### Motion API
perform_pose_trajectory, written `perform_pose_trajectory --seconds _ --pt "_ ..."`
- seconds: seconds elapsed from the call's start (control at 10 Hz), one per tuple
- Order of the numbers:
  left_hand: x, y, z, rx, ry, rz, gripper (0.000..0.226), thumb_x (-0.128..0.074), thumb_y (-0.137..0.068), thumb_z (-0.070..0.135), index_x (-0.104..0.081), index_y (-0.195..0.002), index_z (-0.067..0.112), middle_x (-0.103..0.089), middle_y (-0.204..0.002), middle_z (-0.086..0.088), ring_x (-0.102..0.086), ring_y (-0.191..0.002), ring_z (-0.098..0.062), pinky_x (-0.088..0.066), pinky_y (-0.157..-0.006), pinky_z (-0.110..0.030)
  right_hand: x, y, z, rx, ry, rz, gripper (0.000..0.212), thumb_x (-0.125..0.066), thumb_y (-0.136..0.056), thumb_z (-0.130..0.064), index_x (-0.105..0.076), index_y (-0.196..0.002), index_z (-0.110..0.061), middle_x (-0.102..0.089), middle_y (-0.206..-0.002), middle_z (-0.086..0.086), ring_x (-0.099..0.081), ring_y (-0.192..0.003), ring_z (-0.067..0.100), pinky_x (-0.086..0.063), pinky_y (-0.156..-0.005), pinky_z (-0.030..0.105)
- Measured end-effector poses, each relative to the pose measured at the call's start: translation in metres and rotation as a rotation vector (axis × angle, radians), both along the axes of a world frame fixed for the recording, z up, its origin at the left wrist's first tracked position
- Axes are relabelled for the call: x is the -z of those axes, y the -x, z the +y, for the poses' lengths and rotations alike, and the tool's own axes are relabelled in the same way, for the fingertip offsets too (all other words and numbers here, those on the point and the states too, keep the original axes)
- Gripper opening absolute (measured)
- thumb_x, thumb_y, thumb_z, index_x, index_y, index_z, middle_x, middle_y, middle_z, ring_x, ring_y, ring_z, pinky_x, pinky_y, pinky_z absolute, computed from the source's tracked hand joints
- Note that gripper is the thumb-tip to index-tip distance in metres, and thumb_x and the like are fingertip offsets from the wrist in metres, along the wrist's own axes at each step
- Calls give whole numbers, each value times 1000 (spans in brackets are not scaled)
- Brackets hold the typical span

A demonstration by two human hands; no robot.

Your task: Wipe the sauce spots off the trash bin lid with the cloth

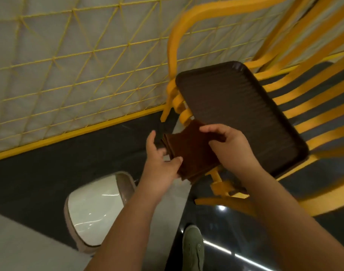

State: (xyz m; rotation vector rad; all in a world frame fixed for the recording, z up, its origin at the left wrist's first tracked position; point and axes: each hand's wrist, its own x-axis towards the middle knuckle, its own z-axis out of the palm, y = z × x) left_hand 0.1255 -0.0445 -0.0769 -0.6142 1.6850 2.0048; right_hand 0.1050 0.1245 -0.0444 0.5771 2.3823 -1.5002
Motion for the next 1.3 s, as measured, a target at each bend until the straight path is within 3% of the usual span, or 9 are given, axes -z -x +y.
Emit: perform_pose_trajectory --seconds 0.1,0.2,0.3,0.5,0.6,0.7,0.8,1.0,1.3 --pt "-10 19 40 112 113 103 74 -59 -90 0 -27 -132 52 -53 -124 1 -62 -103 -16 -61 -69 -32 -3 20 33 -8 -231 -42 39 -50 -93 -9 -63 -109 -41 -56 -112 -11 -57 -80 2 -45 -50 12" --pt "-5 35 76 231 260 177 47 -55 -93 0 -50 -117 40 -52 -121 7 -59 -111 -17 -59 -81 -33 10 34 61 38 -363 -68 38 -50 -92 -6 -63 -112 -36 -59 -118 -4 -56 -84 6 -41 -52 13" --pt "7 49 102 392 435 256 39 -56 -93 4 -60 -121 30 -51 -128 3 -56 -116 -19 -54 -93 -36 27 42 83 82 -402 -91 39 -49 -91 -4 -62 -114 -33 -60 -122 1 -60 -96 15 -47 -59 19" --pt "18 65 132 545 790 372 44 -59 -93 17 -51 -135 27 -39 -140 0 -43 -128 -21 -40 -104 -32 55 53 103 124 -496 -55 36 -51 -91 -8 -61 -117 -30 -52 -126 1 -56 -105 20 -51 -77 31" --pt "20 60 137 598 1169 534 49 -62 -90 28 -47 -136 27 -25 -149 -3 -29 -134 -26 -26 -109 -39 58 53 99 64 -591 40 38 -52 -89 -9 -60 -121 -28 -47 -128 0 -49 -115 22 -49 -89 36" --pt "30 59 141 757 1318 652 59 -49 -97 31 -27 -151 22 -10 -162 -5 -7 -148 -27 -4 -117 -48 58 50 85 -103 -634 91 38 -49 -92 -12 -55 -128 -26 -45 -135 -1 -38 -125 19 -41 -94 32" --pt "37 64 139 1025 1434 502 64 -30 -102 38 0 -155 21 7 -163 -1 16 -148 -25 24 -110 -58 64 46 75 -275 -620 -36 48 -46 -95 -17 -38 -141 -27 -28 -152 1 -20 -140 21 -30 -108 38" --pt "26 71 137 1188 1454 389 71 -32 -100 39 12 -153 23 17 -162 -1 23 -146 -27 27 -105 -61 63 47 72 -383 -586 -193 70 -48 -93 -7 -12 -150 -29 0 -159 -1 4 -145 19 -19 -116 42" --pt "-20 44 29 1111 1358 271 66 -29 -101 41 2 -155 18 19 -161 -7 20 -147 -25 13 -117 -52 -7 50 32 -429 -536 -122 50 -42 -95 -13 -35 -143 -23 -37 -148 5 -34 -134 26 -34 -108 41"
